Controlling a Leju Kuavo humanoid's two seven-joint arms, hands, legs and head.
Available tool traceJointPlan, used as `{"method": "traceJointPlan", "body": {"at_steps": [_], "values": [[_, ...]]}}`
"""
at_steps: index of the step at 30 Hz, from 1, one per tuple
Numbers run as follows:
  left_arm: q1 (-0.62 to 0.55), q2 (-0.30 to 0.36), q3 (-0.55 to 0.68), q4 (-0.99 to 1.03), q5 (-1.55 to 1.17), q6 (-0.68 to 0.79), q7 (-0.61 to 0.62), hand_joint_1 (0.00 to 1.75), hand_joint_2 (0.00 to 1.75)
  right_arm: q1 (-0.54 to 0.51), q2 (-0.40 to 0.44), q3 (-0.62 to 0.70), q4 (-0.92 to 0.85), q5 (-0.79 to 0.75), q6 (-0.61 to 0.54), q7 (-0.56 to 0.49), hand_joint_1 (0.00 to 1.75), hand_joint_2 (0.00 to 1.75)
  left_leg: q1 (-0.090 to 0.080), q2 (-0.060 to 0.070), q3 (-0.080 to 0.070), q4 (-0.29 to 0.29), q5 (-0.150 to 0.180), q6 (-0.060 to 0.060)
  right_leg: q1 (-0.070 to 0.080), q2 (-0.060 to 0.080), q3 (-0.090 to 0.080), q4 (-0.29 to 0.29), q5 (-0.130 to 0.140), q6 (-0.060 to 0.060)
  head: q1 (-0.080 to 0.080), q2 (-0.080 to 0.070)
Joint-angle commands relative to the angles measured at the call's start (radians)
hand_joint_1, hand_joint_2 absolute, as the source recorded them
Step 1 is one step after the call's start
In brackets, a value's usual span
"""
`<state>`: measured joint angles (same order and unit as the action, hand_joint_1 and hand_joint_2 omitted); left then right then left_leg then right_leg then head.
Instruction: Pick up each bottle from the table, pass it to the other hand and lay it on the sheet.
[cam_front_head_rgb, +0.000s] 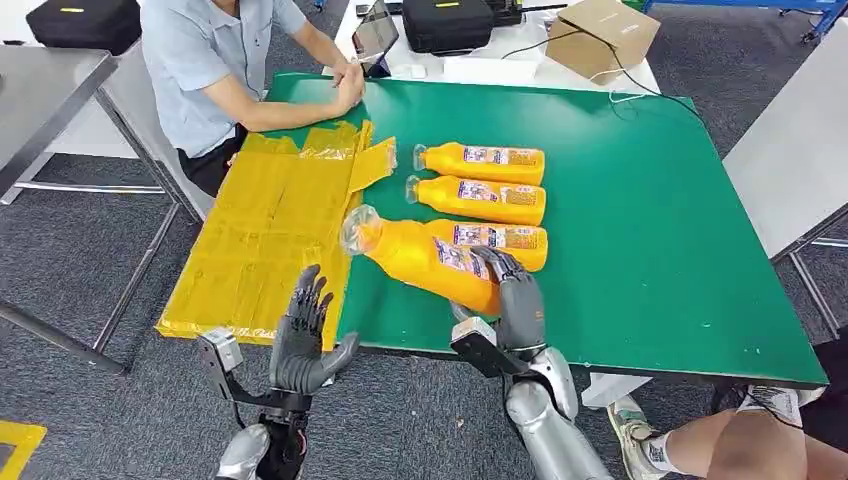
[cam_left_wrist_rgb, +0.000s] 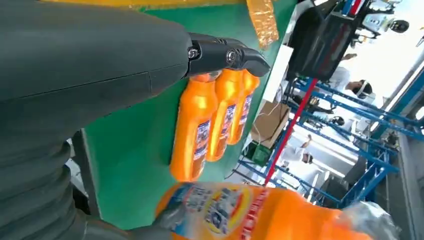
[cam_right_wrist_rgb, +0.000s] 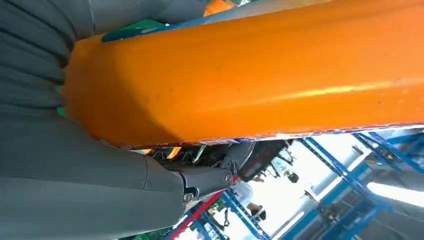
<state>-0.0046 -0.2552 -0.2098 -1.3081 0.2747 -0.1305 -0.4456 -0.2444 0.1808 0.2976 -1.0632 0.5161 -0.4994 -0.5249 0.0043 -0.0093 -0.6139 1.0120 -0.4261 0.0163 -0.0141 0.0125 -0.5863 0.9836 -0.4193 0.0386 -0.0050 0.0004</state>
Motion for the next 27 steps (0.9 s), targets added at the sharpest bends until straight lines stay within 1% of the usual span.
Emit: {"method": "traceJointPlan", "body": {"at_steps": [1, 2, 5, 6, 7, 8, 9, 10, 11, 12, 13, 15, 16, 17, 19, 20, 22, 23, 25, 26, 27], "values": [[-0.027, 0.035, -0.025, 0.065, 0.0, -0.004, 0.001, 0.0, 1.75, -0.015, -0.012, 0.023, -0.011, -0.008, -0.007, -0.001, 1.73, 1.75, 0.0, 0.001, 0.004, -0.001, -0.001, -0.001, 0.001, -0.001, 0.004, -0.001, -0.001, -0.002, 0.0, 0.0], [-0.027, 0.035, -0.025, 0.065, 0.0, -0.004, 0.001, 0.0, 1.75, -0.015, -0.012, 0.023, -0.011, -0.008, -0.007, -0.001, 1.73, 1.75, 0.0, 0.001, 0.003, -0.001, -0.001, -0.001, 0.0, -0.001, 0.002, -0.001, -0.001, -0.001, 0.0, 0.0], [-0.027, 0.035, -0.025, 0.065, 0.0, -0.004, 0.001, 0.0, 1.75, -0.015, -0.012, 0.023, -0.011, -0.008, -0.007, -0.001, 1.73, 1.75, 0.001, 0.001, 0.006, -0.001, -0.002, -0.001, 0.001, -0.002, 0.006, -0.001, -0.002, -0.002, 0.0, 0.0], [-0.029, 0.038, -0.032, 0.069, -0.001, -0.03, 0.011, 0.0, 1.75, -0.016, -0.008, 0.024, -0.008, -0.022, -0.007, -0.018, 1.73, 1.75, 0.001, 0.001, 0.007, -0.002, -0.002, -0.001, 0.001, -0.002, 0.007, -0.002, -0.002, -0.002, 0.0, 0.0], [-0.029, 0.04, -0.047, 0.072, -0.016, -0.041, 0.009, 0.0, 1.75, -0.02, 0.0, 0.034, -0.002, -0.021, 0.001, -0.019, 1.66, 1.75, 0.0, 0.001, 0.002, -0.001, 0.0, 0.0, 0.0, 0.0, 0.002, -0.001, -0.001, -0.001, 0.0, 0.0], [-0.031, 0.042, -0.056, 0.073, -0.029, -0.044, 0.002, 0.0, 1.75, -0.024, 0.004, 0.043, 0.006, -0.021, 0.011, -0.019, 1.66, 1.75, 0.0, 0.001, 0.005, -0.001, -0.001, -0.001, 0.001, -0.001, 0.004, -0.001, -0.001, -0.002, 0.0, 0.0], [-0.035, 0.045, -0.073, 0.077, -0.074, -0.038, -0.02, 0.0, 1.75, -0.041, 0.011, 0.066, 0.04, -0.029, 0.048, -0.002, 1.62, 1.75, 0.0, 0.001, 0.003, -0.001, -0.001, -0.001, 0.0, 0.0, 0.002, -0.001, -0.001, -0.001, 0.0, 0.0], [-0.042, 0.05, -0.086, 0.073, -0.18, 0.036, -0.094, 0.0, 1.75, -0.066, 0.015, 0.107, 0.092, -0.022, 0.091, 0.024, 1.66, 1.75, 0.0, 0.001, 0.004, -0.001, -0.001, -0.001, 0.001, -0.001, 0.004, -0.001, -0.001, -0.002, 0.0, 0.0], [-0.047, 0.044, -0.093, 0.075, -0.22, 0.067, -0.115, 0.0, 1.75, -0.082, 0.02, 0.133, 0.129, -0.012, 0.117, 0.036, 1.75, 1.75, 0.0, 0.002, 0.003, -0.001, -0.001, -0.001, 0.0, 0.0, 0.002, -0.001, -0.001, -0.001, 0.0, 0.0], [-0.06, 0.038, -0.093, 0.089, -0.196, 0.03, -0.08, 0.0, 1.75, -0.106, 0.035, 0.153, 0.187, -0.006, 0.124, 0.029, 1.75, 1.75, 0.0, 0.002, 0.004, -0.001, -0.002, -0.001, 0.001, 0.0, 0.004, -0.001, -0.001, -0.002, 0.0, 0.0], [-0.069, 0.035, -0.091, 0.094, -0.187, 0.018, -0.069, 0.0, 1.75, -0.12, 0.054, 0.159, 0.229, -0.016, 0.128, 0.016, 1.75, 1.75, 0.001, 0.003, 0.002, -0.001, -0.001, -0.001, 0.001, 0.002, 0.002, -0.001, 0.0, -0.002, 0.0, 0.0], [-0.089, 0.031, -0.098, 0.105, -0.206, 0.031, -0.077, 0.0, 1.75, -0.155, 0.075, 0.201, 0.311, -0.011, 0.166, 0.018, 1.75, 1.75, 0.001, 0.004, 0.003, -0.001, -0.001, -0.001, 0.001, 0.003, 0.001, -0.001, 0.0, -0.002, 0.0, 0.0], [-0.094, 0.029, -0.098, 0.106, -0.202, 0.027, -0.073, 0.0, 1.75, -0.168, 0.081, 0.223, 0.335, 0.013, 0.156, 0.024, 1.75, 1.75, 0.001, 0.005, 0.004, -0.001, -0.001, -0.002, 0.001, 0.003, 0.002, -0.001, 0.0, -0.003, 0.0, 0.0], [-0.096, 0.028, -0.095, 0.107, -0.193, 0.022, -0.063, 0.0, 1.75, -0.172, 0.084, 0.231, 0.343, 0.02, 0.153, 0.021, 1.75, 1.75, 0.0, 0.002, 0.002, -0.001, 0.0, -0.001, 0.0, 0.0, 0.001, -0.001, 0.0, -0.002, 0.0, 0.0], [-0.098, 0.02, -0.068, 0.116, -0.137, 0.003, -0.022, 0.0, 1.75, -0.173, 0.089, 0.26, 0.349, 0.043, 0.143, 0.018, 1.73, 1.75, 0.001, 0.002, 0.002, -0.001, 0.0, -0.001, 0.001, 0.001, 0.001, -0.001, 0.0, -0.002, 0.0, 0.0], [-0.1, 0.012, -0.047, 0.123, -0.107, 0.008, -0.007, 0.0, 1.75, -0.171, 0.09, 0.275, 0.346, 0.052, 0.149, 0.018, 1.75, 1.75, 0.0, 0.001, 0.003, -0.002, 0.0, -0.002, 0.001, 0.0, 0.003, 0.0, -0.001, -0.002, 0.0, 0.0], [-0.114, 0.015, -0.033, 0.132, -0.103, 0.032, -0.015, 0.0, 1.75, -0.157, 0.098, 0.301, 0.333, 0.051, 0.17, 0.02, 1.75, 1.75, 0.001, 0.002, 0.003, -0.001, 0.0, -0.002, 0.001, 0.0, 0.002, 0.0, -0.001, -0.001, 0.0, 0.0], [-0.119, 0.015, -0.03, 0.135, -0.097, 0.03, -0.017, 0.0, 1.75, -0.156, 0.099, 0.309, 0.333, 0.05, 0.178, 0.02, 1.73, 1.75, 0.001, 0.002, 0.005, -0.002, -0.001, -0.002, 0.001, 0.001, 0.004, -0.001, -0.001, -0.002, 0.0, 0.0], [-0.13, 0.016, -0.03, 0.131, -0.091, 0.026, -0.024, 0.0, 1.75, -0.157, 0.105, 0.326, 0.342, 0.046, 0.191, 0.019, 1.75, 1.75, 0.0, 0.0, 0.001, -0.001, 0.0, -0.002, 0.001, -0.001, 0.001, 0.0, -0.001, -0.001, 0.0, 0.0], [-0.131, 0.014, -0.031, 0.129, -0.089, 0.024, -0.026, 0.0, 1.75, -0.157, 0.106, 0.328, 0.343, 0.045, 0.192, 0.019, 1.73, 1.75, 0.001, 0.001, 0.003, -0.001, 0.0, -0.002, 0.001, -0.001, 0.003, 0.0, -0.001, -0.002, 0.0, 0.0], [-0.131, 0.017, -0.036, 0.12, -0.079, 0.012, -0.032, 0.0, 1.75, -0.161, 0.109, 0.333, 0.354, 0.035, 0.189, 0.011, 1.71, 1.75, 0.001, 0.001, 0.001, -0.001, 0.0, -0.002, 0.001, -0.001, 0.001, 0.0, -0.001, -0.001, 0.0, 0.0]]}}
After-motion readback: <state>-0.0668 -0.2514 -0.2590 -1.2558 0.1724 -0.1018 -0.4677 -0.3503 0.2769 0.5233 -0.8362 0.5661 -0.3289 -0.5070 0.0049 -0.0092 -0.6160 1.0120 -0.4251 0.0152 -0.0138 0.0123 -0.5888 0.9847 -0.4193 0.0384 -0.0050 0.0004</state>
